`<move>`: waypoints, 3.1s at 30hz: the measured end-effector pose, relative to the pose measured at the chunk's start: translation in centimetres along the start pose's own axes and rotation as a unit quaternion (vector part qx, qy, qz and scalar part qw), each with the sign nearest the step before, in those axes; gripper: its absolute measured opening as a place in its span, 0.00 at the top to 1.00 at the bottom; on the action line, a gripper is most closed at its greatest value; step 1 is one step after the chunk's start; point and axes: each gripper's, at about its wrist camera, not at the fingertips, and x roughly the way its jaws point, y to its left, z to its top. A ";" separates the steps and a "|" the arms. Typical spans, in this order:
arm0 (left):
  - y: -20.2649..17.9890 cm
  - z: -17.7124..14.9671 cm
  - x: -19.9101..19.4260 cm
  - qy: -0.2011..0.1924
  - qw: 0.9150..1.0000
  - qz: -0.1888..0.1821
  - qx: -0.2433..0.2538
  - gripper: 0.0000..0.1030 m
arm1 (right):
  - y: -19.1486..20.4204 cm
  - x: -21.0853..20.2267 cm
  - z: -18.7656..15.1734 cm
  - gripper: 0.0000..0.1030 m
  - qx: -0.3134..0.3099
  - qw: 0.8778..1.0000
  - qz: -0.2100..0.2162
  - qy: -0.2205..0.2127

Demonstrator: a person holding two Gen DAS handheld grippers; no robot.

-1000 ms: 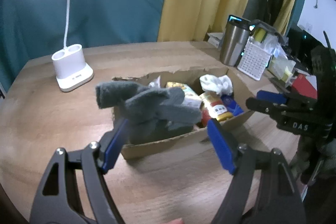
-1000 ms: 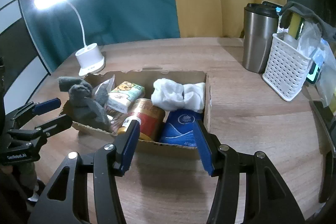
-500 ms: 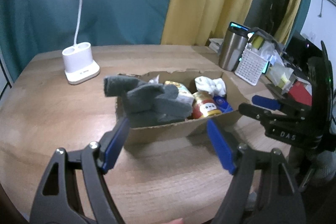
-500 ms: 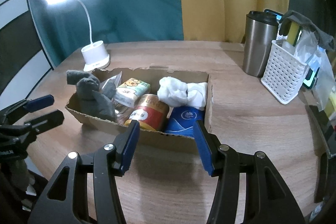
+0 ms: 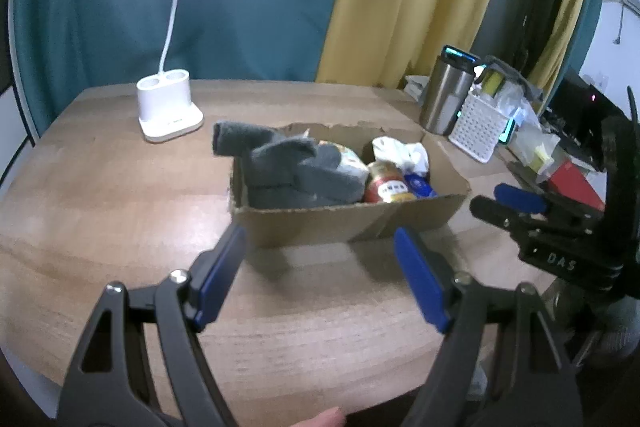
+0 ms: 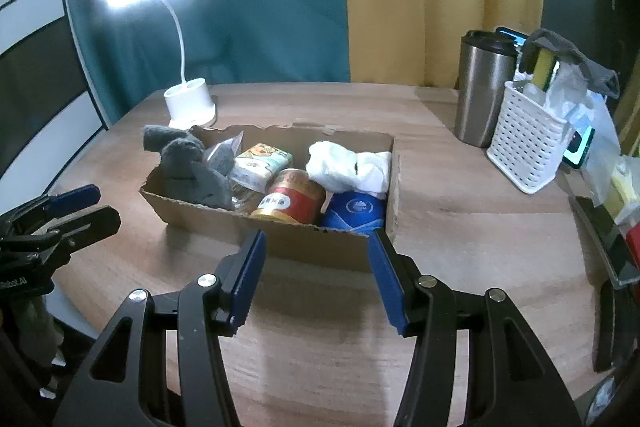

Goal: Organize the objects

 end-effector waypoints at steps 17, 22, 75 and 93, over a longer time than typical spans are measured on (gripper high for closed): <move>-0.9 -2.3 -2.0 -0.008 1.000 0.009 -0.004 0.24 | 0.1 -2.6 -2.2 0.46 0.006 1.000 -0.016 -0.008; 0.1 -2.3 -2.1 0.002 0.999 0.021 -0.028 0.24 | 0.5 -3.0 -2.2 0.46 0.001 1.000 -0.015 -0.011; -1.1 -2.3 -2.2 -0.005 1.000 0.022 0.002 0.24 | 0.6 -3.3 -2.3 0.22 0.001 1.000 -0.005 -0.011; -1.1 -2.0 -2.1 -0.003 1.000 0.020 0.004 0.24 | 0.3 -3.4 -2.2 0.22 0.004 1.000 -0.007 -0.010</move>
